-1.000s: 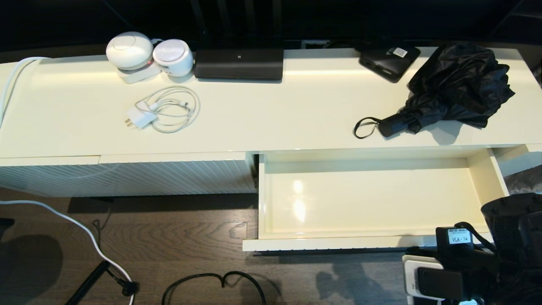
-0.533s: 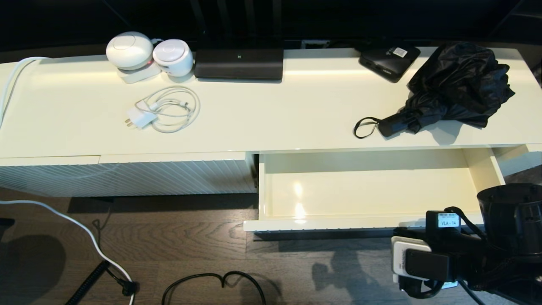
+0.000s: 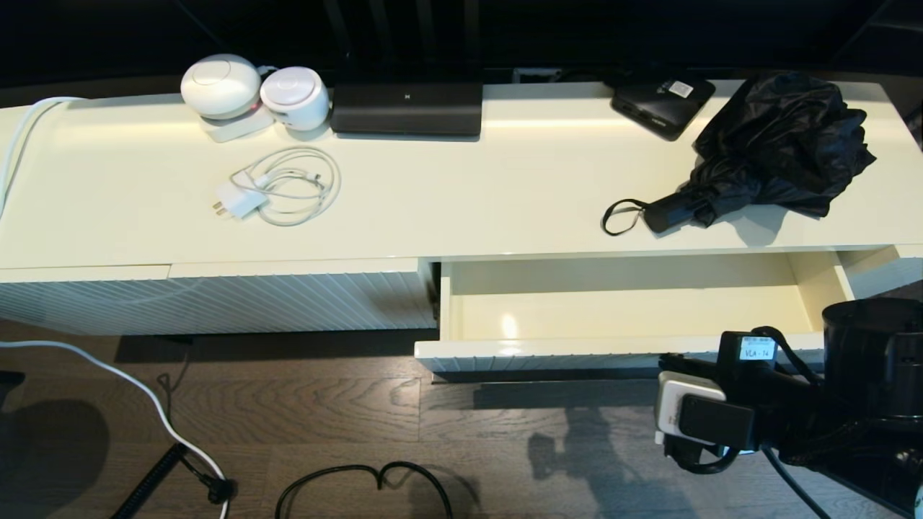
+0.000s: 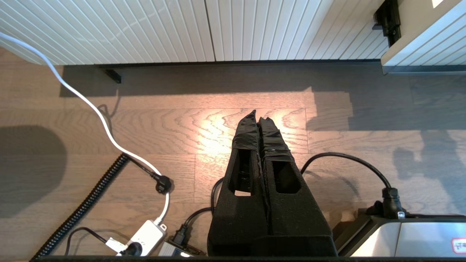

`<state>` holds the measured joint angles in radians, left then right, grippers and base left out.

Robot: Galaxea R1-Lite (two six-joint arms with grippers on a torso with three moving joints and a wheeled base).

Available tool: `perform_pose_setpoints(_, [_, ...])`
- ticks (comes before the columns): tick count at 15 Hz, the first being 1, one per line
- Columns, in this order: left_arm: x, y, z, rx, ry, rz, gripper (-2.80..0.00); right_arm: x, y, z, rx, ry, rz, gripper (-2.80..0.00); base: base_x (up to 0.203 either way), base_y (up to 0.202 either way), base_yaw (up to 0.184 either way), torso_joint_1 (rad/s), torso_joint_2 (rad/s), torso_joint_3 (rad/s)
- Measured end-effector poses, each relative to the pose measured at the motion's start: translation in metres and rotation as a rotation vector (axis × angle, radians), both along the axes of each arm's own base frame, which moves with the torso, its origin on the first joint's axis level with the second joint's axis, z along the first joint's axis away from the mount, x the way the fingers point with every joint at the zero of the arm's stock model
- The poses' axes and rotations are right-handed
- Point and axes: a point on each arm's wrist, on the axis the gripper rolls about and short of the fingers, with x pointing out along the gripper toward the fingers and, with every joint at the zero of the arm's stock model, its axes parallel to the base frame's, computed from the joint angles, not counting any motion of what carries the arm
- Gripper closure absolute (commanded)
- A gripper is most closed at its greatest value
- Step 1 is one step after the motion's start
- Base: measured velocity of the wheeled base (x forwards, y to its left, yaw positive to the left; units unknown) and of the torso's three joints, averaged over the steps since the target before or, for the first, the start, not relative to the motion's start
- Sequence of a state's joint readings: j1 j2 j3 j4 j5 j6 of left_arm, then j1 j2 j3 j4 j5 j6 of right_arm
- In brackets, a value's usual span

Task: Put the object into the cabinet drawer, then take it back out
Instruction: Close the drawer

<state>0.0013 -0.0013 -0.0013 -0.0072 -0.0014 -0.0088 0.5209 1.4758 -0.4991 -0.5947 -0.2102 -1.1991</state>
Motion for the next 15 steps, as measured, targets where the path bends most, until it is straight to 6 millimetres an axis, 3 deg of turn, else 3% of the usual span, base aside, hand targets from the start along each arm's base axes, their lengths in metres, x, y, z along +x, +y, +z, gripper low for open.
perform_pose_setpoints(15, [0.000,0.000,0.000,0.000,0.000,0.000,0.00,0.035,0.006,-0.008,0.037,-0.153,-0.032,0.00,0.000,0.000,0.000,0.000,0.00,0.000])
